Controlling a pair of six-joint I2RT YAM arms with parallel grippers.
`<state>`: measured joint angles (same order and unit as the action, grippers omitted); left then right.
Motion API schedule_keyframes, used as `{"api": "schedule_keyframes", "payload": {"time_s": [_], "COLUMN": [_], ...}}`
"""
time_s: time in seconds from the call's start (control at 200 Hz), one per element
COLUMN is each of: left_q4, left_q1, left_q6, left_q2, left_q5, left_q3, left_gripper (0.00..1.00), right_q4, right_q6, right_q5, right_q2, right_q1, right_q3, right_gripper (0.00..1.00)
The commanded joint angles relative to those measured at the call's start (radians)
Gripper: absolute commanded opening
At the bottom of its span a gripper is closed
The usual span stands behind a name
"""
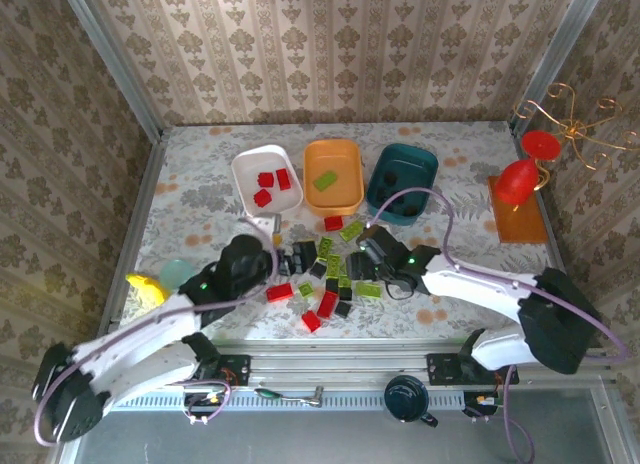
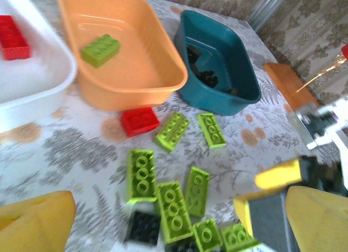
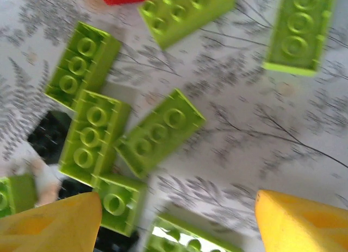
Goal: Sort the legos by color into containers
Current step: Pick up the lego from the center of the table.
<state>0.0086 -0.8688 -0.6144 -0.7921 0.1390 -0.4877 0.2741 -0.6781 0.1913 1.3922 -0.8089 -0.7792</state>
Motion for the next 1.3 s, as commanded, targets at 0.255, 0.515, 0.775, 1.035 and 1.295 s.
{"api": "schedule_keyframes", "payload": {"time_s": [0.255, 0.515, 0.775, 1.035, 1.295], "left_q4": [-0.382, -0.43, -0.399, -0.381, -0.352], "left_q1": [-0.027, -0.028, -0.029, -0.029, -0.03], "left_q6": [-0.129, -0.133, -0.129, -0.122, -0.12], "left_q2": [0.518, 0.54, 0.541, 0.526, 0.502], "left_q5": [0.2, 0.185, 0.161, 0.152, 0.14], "left_q3": [0.176, 0.178, 0.192, 0.189, 0.186], "left_gripper": [1.0, 1.0, 1.0, 1.0, 1.0], "right_q4": [-0.047, 0.041, 0.122, 0.169, 0.063], "right_q6": [-0.206, -0.305, -0.306, -0.291, -0.215], "right_q5": [0.11, 0.217, 0.26, 0.252, 0.218], "right_q2": [0.353, 0.491, 0.592, 0.674, 0.618], "right_q1": [-0.068, -0.081, -0.082, -0.077, -0.066], "right_q3": [-0.284, -0.419, -0.525, -0.606, -0.557], "right_gripper": [0.7, 0.68, 0.62, 0.53, 0.33]}}
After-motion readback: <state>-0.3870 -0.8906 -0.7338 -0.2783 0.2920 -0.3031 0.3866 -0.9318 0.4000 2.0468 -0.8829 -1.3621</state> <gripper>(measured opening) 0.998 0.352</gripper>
